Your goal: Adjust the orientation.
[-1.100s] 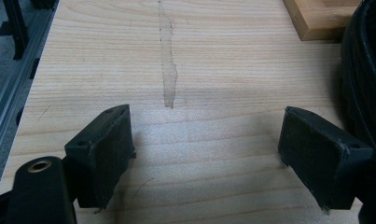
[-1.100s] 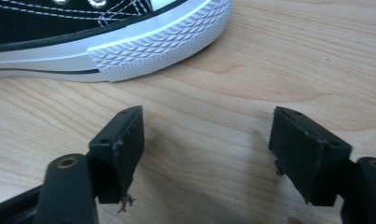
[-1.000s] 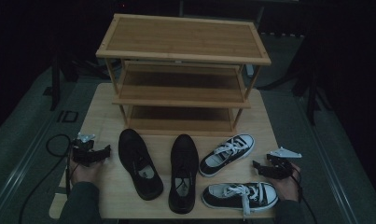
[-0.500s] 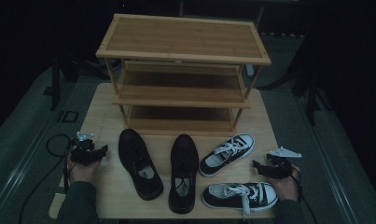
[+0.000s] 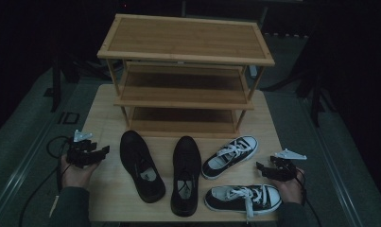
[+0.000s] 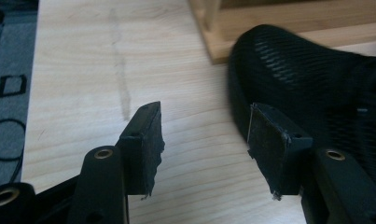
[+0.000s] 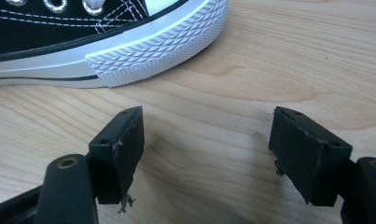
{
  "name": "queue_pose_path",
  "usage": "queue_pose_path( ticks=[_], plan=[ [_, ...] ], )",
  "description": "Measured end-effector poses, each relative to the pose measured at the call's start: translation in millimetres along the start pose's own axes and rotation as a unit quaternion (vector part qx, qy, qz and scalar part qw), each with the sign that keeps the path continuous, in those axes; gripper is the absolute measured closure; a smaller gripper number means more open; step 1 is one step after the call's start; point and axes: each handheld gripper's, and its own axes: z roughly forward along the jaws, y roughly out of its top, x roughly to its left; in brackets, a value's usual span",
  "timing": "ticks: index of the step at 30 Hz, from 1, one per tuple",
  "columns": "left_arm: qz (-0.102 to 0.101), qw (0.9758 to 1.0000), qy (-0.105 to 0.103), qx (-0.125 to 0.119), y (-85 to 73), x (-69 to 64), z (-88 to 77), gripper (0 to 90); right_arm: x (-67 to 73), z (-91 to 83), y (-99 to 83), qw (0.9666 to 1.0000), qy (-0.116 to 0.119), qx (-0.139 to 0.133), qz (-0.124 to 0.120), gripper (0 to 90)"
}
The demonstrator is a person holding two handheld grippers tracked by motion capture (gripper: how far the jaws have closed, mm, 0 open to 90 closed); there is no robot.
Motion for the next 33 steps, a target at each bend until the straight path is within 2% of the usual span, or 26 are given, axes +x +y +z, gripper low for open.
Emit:
queue_pose_path(
  ticks=[6, 13, 22, 30, 33],
  plan=[
    [0.029, 0.9993, -0.026, -0.001, 11.0, -19.3, -12.0, 46.5, -0.2, -0.1, -0.1, 1.0, 0.001, 0.0, 0.001, 26.4],
    [0.067, 0.9966, -0.049, -0.001, 22.9, -39.5, -21.7, 46.2, -0.1, -0.7, -0.5, 1.0, 0.002, -0.001, 0.006, 26.4],
    [0.085, 0.9937, -0.072, 0.013, 31.4, -55.4, -25.7, 50.5, -0.3, -1.2, -0.8, 0.9999, 0.004, -0.002, 0.01, 26.4],
    [0.107, 0.9916, -0.072, 0.012, 36.4, -69.1, -31.5, 47.3, 0.0, -1.2, -0.9, 0.9999, 0.003, -0.002, 0.01, 26.4],
    [0.109, 0.9913, -0.073, 0.013, 37.2, -73.1, -32.3, 46.4, 0.1, -1.3, -0.9, 0.9999, 0.003, -0.002, 0.01, 26.4]
  ],
)
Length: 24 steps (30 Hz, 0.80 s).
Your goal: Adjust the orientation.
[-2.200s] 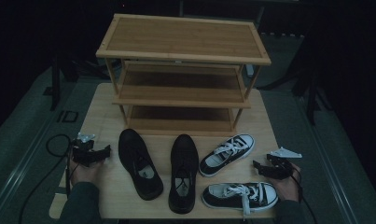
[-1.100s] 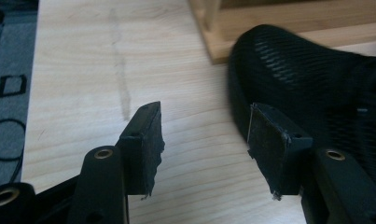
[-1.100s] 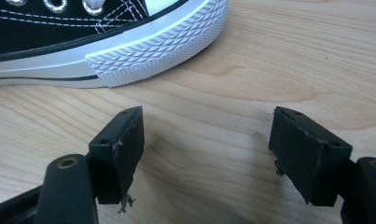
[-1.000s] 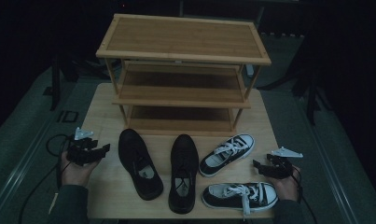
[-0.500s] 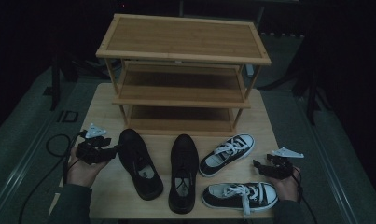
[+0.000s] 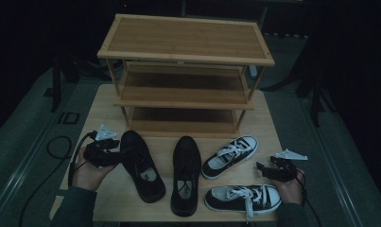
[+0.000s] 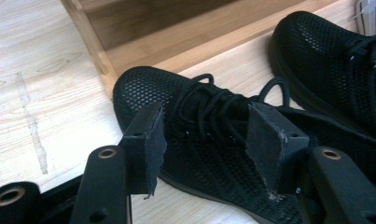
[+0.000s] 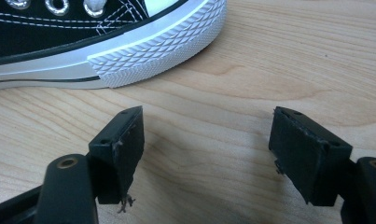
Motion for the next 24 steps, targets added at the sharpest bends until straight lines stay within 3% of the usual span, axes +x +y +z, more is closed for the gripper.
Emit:
queue_pose_path(
  ticks=[7, 12, 16, 24],
  plan=[
    [0.003, 1.0, -0.004, 0.001, 3.6, -7.8, 0.7, 38.1, -0.1, -0.1, -0.1, 1.0, 0.001, 0.0, 0.001, 26.4],
    [-0.004, 0.9999, 0.012, 0.01, 5.1, -13.2, 2.0, 26.0, -0.1, -0.2, -0.1, 1.0, 0.0, 0.0, 0.001, 26.4],
    [-0.001, 0.9998, 0.013, 0.017, 5.6, -16.5, 4.0, 19.8, -0.1, -0.1, -0.1, 1.0, 0.0, 0.0, 0.001, 26.4],
    [-0.002, 0.9995, 0.004, 0.031, 3.9, -24.8, 12.2, 17.9, 0.1, -0.2, -0.2, 1.0, 0.0, 0.0, 0.001, 26.5]
  ],
)
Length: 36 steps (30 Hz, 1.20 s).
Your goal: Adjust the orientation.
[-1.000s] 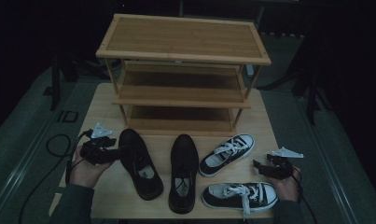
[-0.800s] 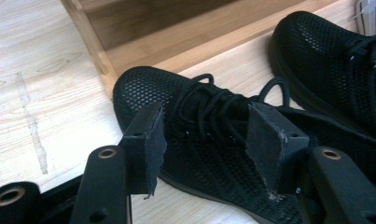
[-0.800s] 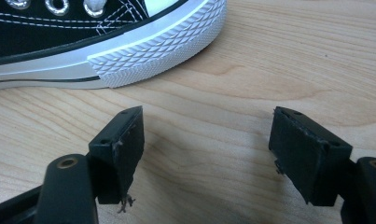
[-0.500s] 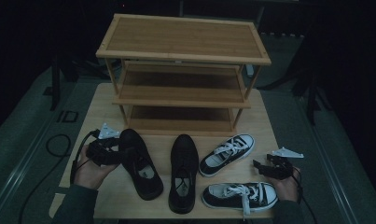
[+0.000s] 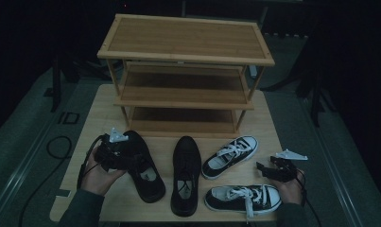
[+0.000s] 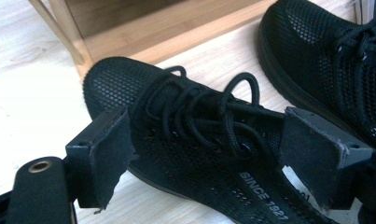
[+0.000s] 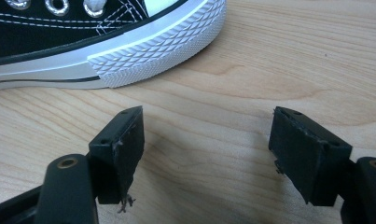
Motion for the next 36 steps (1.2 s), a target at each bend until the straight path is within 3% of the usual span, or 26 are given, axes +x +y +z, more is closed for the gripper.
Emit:
queue_pose_path(
  ticks=[5, 12, 16, 20, 24, 25, 28, 29, 36],
  plan=[
    [0.006, 0.9997, 0.006, 0.022, -4.0, -8.5, 10.0, 16.9, -0.2, -0.4, -0.2, 1.0, -0.003, -0.001, 0.003, 28.1],
    [0.021, 0.9977, 0.032, 0.055, -8.9, -15.6, 20.0, 20.6, 0.0, -0.4, -0.2, 1.0, -0.003, -0.001, 0.002, 28.1],
    [0.016, 0.9975, 0.027, 0.063, -9.2, -16.5, 21.1, 25.6, 0.1, -0.4, -0.2, 1.0, -0.004, -0.001, 0.002, 28.2],
    [0.003, 0.9968, 0.012, 0.079, -9.7, -16.3, 22.4, 43.2, -0.1, -0.6, -0.5, 1.0, -0.004, -0.001, 0.002, 28.2],
    [-0.008, 0.9957, -0.007, 0.092, -9.9, -15.0, 20.9, 50.4, -0.1, -0.6, -0.5, 1.0, -0.004, -0.001, 0.002, 28.2],
    [-0.009, 0.9953, -0.012, 0.095, -10.2, -15.2, 20.4, 59.2, -0.2, -0.6, -0.5, 1.0, -0.003, -0.002, 0.003, 28.2],
    [-0.005, 0.9953, -0.003, 0.096, -10.2, -15.0, 19.5, 65.3, -0.1, -0.6, -0.5, 1.0, -0.004, -0.001, 0.002, 28.2],
    [-0.007, 0.9953, -0.006, 0.096, -10.2, -14.1, 18.9, 71.7, -0.1, -0.6, -0.5, 1.0, -0.003, -0.002, 0.002, 28.2],
    [0.011, 0.9946, 0.003, 0.103, -9.7, -1.4, 12.3, 84.5, -0.2, -0.6, -0.5, 1.0, -0.003, -0.002, 0.003, 28.2]
  ],
)
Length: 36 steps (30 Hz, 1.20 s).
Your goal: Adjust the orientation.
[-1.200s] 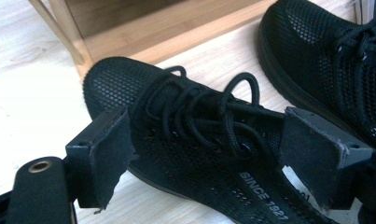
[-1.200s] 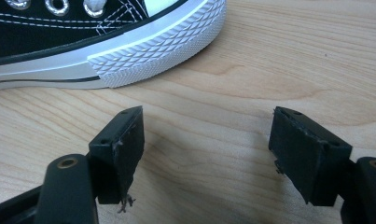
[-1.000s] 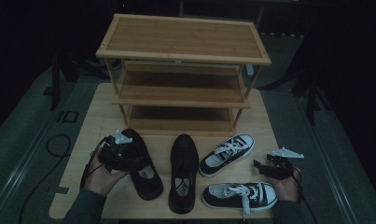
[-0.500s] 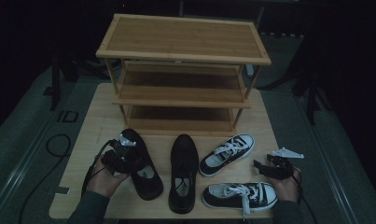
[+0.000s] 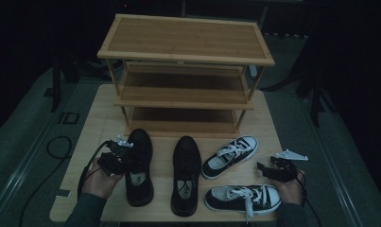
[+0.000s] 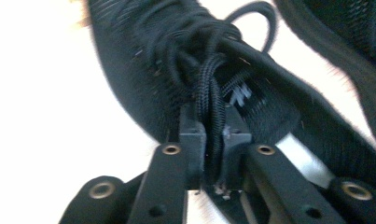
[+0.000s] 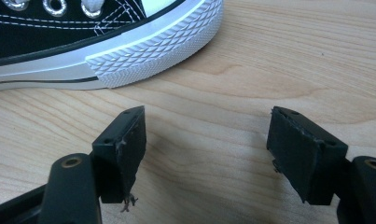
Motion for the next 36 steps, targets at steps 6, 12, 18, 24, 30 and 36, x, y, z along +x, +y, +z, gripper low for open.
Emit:
queue_pose_path(
  ticks=[6, 12, 18, 24, 30, 36],
  plan=[
    [0.043, 0.9989, 0.02, -0.002, 1.7, 23.6, -2.0, 85.8, 0.1, 0.0, 0.0, 1.0, 0.0, 0.0, 0.0, 28.2],
    [0.073, 0.9971, 0.019, -0.007, 5.2, 38.2, 0.3, 85.6, -0.1, 0.0, 0.0, 1.0, 0.0, 0.0, 0.0, 28.2],
    [0.075, 0.9969, 0.018, -0.012, 12.7, 47.9, 4.6, 85.4, -0.3, 0.0, 0.1, 1.0, 0.001, 0.0, 0.0, 28.2],
    [0.078, 0.9967, 0.016, -0.014, 14.8, 54.0, 5.9, 84.8, -0.5, 0.0, 0.1, 1.0, 0.001, 0.0, 0.001, 28.2],
    [0.082, 0.9964, 0.01, -0.019, 13.8, 61.1, 5.3, 84.7, -0.5, 0.0, 0.1, 1.0, 0.002, 0.0, 0.001, 28.2],
    [0.108, 0.9938, -0.003, -0.026, 12.2, 57.4, 2.9, 86.3, -0.6, 0.0, 0.1, 1.0, 0.002, 0.0, 0.002, 28.1]
  ],
)
